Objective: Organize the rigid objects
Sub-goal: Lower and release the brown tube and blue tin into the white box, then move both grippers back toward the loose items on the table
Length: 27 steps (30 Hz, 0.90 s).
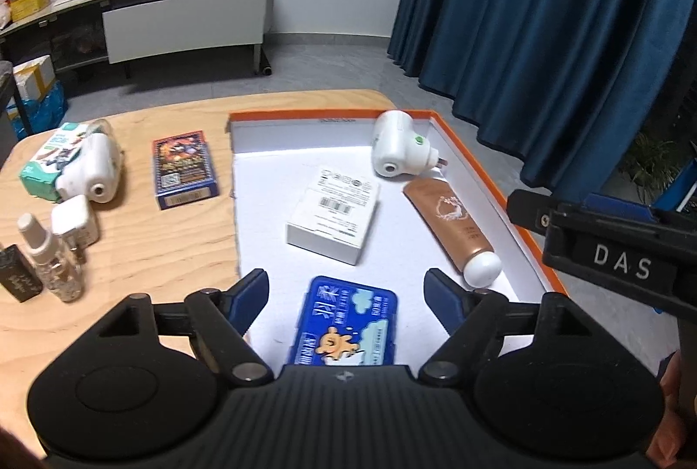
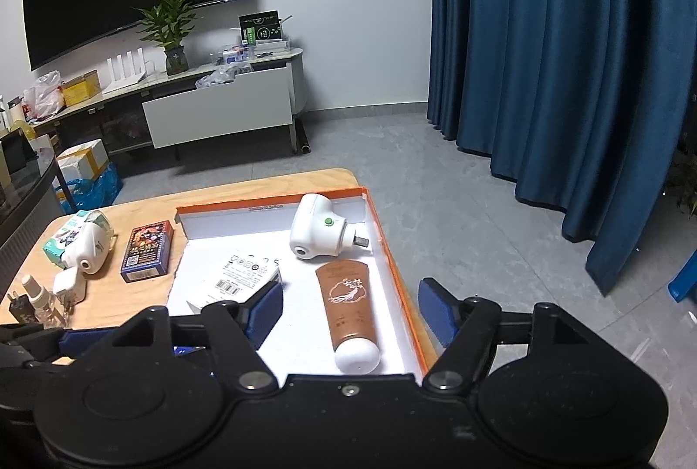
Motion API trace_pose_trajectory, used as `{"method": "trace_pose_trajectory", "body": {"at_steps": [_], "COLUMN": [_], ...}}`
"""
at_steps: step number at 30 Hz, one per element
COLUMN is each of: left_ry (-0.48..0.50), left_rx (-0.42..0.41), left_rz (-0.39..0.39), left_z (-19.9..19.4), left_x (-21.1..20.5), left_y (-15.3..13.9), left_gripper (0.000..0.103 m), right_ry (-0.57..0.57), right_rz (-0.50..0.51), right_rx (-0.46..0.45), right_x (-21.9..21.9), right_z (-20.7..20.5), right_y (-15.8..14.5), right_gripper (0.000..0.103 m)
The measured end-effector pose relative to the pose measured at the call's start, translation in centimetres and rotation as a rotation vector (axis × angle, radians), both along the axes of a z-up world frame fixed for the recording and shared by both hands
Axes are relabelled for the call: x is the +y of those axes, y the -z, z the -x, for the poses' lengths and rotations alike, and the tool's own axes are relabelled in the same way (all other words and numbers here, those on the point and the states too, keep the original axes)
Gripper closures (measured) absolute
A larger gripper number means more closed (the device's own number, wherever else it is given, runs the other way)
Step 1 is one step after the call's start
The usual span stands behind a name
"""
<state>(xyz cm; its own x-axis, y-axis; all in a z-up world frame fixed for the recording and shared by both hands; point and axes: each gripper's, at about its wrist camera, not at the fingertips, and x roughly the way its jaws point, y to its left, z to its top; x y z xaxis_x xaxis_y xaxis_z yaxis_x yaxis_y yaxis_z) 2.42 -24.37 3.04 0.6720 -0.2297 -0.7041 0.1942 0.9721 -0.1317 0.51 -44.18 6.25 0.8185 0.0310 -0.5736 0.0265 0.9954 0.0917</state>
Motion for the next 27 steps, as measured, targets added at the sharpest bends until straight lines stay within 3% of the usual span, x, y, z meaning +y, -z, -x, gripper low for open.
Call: {"method": "trace_pose_trajectory", "body": {"at_steps": [13, 27], "left_ry": [-0.098, -0.245], "left_rx": [-0.028, -0.013], "left_rz": [-0.021, -0.004], "left_z": [1.3, 4.6], "left_x": [5.6, 14.4], "left_y": [-1.8, -0.4], "left_gripper": [0.019, 0.018], "right_ry": [-0.089, -0.256], "right_rz": [-0.012, 0.012], "right_rx": [0.005, 0.058], "right_x": [5.1, 13.2], "right_z": [0.2, 0.9], "right_y": [-1.2, -0.3], "right_gripper": [0.016, 0.014]}}
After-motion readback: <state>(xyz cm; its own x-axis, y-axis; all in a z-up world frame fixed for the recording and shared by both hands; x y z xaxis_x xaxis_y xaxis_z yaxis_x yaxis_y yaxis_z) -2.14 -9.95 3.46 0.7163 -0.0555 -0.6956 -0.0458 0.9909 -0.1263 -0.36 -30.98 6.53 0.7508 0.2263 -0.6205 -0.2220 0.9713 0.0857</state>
